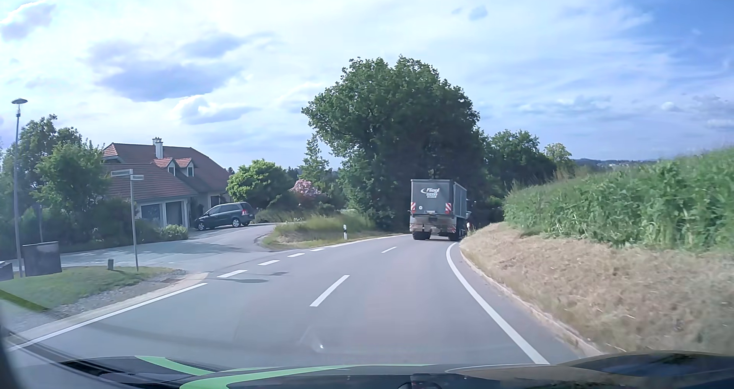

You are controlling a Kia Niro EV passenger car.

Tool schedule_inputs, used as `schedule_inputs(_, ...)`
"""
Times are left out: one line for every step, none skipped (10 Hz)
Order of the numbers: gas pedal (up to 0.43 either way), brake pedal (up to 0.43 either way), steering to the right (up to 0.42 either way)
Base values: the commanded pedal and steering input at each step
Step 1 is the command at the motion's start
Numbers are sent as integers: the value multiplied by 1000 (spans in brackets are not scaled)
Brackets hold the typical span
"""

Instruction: Follow the waypoints while adhering to traffic rules and regulations

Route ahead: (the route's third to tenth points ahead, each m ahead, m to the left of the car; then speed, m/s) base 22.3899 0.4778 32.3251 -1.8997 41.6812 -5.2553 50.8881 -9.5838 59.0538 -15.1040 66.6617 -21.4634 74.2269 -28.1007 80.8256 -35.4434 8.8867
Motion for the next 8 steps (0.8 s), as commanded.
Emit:
schedule_inputs(0, 0, 9)
schedule_inputs(0, 0, 10)
schedule_inputs(0, 0, 11)
schedule_inputs(0, 0, 14)
schedule_inputs(0, 0, 16)
schedule_inputs(0, 0, 16)
schedule_inputs(0, 0, 19)
schedule_inputs(0, 0, 21)
